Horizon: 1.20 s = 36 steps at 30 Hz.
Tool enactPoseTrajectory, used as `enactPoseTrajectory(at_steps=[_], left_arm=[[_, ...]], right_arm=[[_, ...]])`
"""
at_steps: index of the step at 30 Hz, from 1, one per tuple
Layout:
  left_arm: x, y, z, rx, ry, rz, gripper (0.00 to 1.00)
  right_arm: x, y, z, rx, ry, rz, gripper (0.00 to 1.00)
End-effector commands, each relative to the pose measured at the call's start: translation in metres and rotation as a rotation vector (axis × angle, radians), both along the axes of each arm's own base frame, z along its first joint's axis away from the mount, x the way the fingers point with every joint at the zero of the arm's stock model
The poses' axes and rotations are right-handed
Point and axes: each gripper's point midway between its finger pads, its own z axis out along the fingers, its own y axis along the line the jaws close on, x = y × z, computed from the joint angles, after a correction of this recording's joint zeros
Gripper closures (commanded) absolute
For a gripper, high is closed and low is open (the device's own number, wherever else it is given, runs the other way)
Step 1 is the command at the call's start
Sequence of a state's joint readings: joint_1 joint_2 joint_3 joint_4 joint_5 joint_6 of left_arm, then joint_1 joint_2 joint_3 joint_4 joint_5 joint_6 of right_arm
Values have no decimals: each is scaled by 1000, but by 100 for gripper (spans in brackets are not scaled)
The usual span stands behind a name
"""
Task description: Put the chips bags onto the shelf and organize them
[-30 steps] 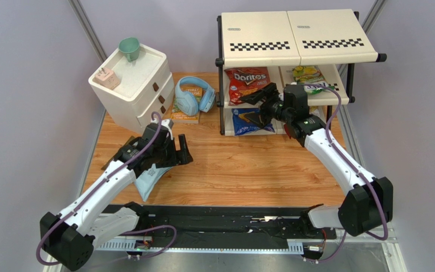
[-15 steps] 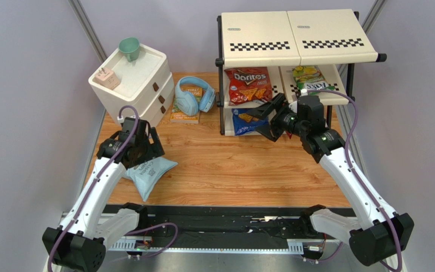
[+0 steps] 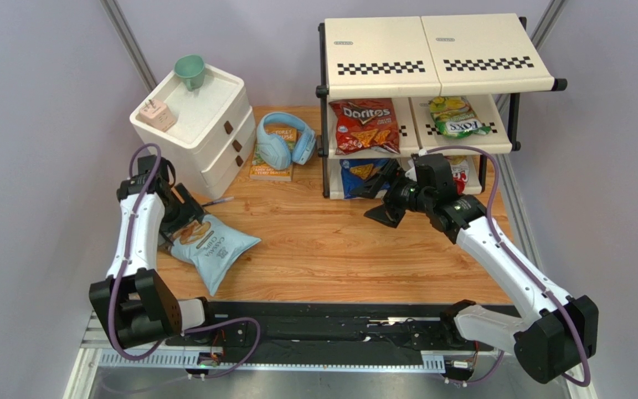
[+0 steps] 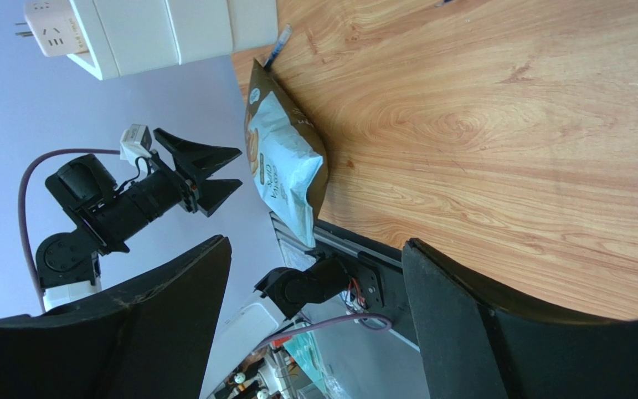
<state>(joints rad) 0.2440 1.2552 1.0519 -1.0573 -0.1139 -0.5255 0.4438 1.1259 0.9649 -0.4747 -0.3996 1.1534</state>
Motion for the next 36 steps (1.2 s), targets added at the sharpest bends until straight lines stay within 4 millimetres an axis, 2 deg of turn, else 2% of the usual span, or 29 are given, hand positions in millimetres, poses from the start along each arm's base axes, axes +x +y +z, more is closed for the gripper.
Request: enactPoseTrajectory(at_steps=[1, 2, 7, 12, 14, 17, 21, 24, 27, 31, 35, 36], left_arm=[[-5, -1, 4, -29, -2, 29, 8], [-11, 2, -1, -39, 2, 76, 9], [-18, 18, 3, -28, -70, 182, 9], [-20, 46, 3, 13, -74, 258, 8], [-16, 56, -6, 32, -42, 267, 8], [-5, 60, -24, -14, 1, 263, 7], [7, 56, -48, -95, 72, 237, 2], [14, 51, -55, -124, 49, 211, 2], [12, 41, -58, -168, 28, 191, 3], [1, 12, -65, -240, 31, 132, 5], [9, -14, -58, -201, 27, 7, 5], [11, -29, -58, -206, 47, -43, 4]], right_arm=[[-2, -2, 9, 17, -56, 4, 18], [-3, -2, 10, 20, -57, 10, 18], [-5, -6, 4, 17, -28, 12, 19], [-6, -16, 12, 30, -41, -7, 19], [-10, -21, 14, 24, -48, -8, 19], [-9, -30, 11, 19, -43, -26, 19], [-7, -42, 1, 21, -18, -52, 20], [-4, -48, -7, 26, 10, -72, 20], [-1, -51, -10, 24, 19, -74, 21], [2, -49, -16, 24, 44, -63, 21], [4, -49, -17, 22, 47, -68, 22], [5, -49, -16, 23, 42, -68, 22]])
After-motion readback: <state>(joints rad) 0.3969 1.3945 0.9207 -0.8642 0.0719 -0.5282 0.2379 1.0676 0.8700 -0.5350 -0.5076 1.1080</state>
